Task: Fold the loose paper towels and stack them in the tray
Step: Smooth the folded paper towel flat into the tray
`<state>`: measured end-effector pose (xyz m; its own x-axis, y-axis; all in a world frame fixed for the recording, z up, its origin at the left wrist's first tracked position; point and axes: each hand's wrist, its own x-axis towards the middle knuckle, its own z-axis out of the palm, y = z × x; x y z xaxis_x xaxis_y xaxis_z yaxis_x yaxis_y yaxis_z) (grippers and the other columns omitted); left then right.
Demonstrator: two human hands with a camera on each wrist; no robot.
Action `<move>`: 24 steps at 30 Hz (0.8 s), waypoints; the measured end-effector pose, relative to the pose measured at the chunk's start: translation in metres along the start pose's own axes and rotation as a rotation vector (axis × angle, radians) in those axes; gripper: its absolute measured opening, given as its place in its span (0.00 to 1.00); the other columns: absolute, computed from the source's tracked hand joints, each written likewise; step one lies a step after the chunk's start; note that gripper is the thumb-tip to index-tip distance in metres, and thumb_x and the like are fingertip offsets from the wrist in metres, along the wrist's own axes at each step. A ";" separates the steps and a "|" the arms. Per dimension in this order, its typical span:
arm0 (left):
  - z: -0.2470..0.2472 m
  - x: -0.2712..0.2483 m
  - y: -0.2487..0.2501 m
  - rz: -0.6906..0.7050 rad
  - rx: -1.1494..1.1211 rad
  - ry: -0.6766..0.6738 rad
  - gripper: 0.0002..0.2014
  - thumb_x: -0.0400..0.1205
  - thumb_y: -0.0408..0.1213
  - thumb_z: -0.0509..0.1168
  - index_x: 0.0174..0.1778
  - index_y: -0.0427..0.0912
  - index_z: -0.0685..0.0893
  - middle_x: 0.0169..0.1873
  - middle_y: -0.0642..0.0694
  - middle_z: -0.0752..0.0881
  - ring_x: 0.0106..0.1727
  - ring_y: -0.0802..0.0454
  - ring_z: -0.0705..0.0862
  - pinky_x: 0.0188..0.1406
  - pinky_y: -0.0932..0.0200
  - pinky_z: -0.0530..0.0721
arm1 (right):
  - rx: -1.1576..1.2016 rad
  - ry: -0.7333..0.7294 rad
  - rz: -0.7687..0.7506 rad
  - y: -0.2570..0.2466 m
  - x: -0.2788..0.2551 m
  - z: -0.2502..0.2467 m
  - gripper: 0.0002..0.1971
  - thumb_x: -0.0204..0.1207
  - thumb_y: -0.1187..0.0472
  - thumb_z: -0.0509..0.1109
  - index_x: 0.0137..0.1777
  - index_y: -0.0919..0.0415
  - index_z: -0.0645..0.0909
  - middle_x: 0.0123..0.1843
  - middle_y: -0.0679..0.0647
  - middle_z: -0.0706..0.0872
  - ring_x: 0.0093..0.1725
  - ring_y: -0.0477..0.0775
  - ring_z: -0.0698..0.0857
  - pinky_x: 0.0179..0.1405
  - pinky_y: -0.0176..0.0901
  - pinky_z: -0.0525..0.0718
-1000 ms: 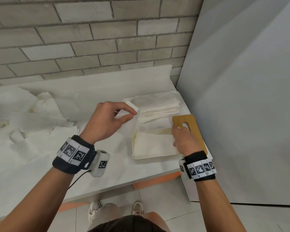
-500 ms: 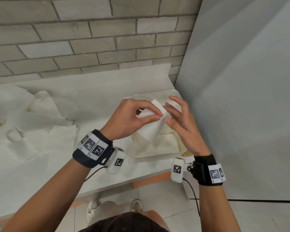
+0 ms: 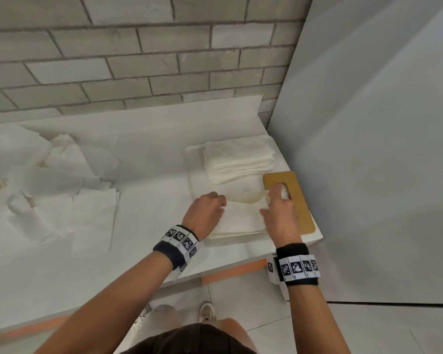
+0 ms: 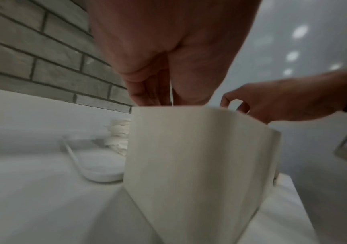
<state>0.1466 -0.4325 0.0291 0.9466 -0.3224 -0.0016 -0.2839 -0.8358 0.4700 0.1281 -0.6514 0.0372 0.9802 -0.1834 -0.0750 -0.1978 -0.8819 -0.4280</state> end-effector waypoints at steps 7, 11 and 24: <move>-0.012 0.006 0.008 0.171 0.256 -0.073 0.09 0.82 0.34 0.77 0.57 0.39 0.89 0.56 0.43 0.81 0.53 0.41 0.83 0.42 0.52 0.82 | -0.091 0.149 -0.073 -0.012 -0.018 -0.005 0.13 0.89 0.59 0.72 0.69 0.60 0.75 0.56 0.59 0.87 0.46 0.69 0.90 0.38 0.53 0.83; -0.020 0.016 0.022 0.237 0.609 -0.398 0.09 0.84 0.34 0.72 0.59 0.43 0.86 0.57 0.43 0.86 0.59 0.40 0.85 0.68 0.44 0.77 | -0.262 -0.219 -0.035 -0.023 -0.012 0.006 0.25 0.94 0.37 0.55 0.63 0.56 0.84 0.58 0.57 0.85 0.57 0.64 0.87 0.51 0.55 0.83; -0.080 -0.040 -0.114 -0.202 -0.052 0.369 0.04 0.86 0.41 0.71 0.47 0.47 0.85 0.44 0.50 0.89 0.44 0.46 0.88 0.41 0.48 0.87 | -0.049 0.243 -0.163 -0.094 -0.047 0.000 0.06 0.89 0.51 0.70 0.54 0.52 0.85 0.53 0.53 0.88 0.46 0.62 0.88 0.34 0.47 0.79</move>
<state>0.1531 -0.2888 0.0466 0.9764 0.0345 0.2131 -0.0876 -0.8391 0.5369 0.1011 -0.5602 0.0808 0.9686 -0.1305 0.2115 -0.0437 -0.9271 -0.3723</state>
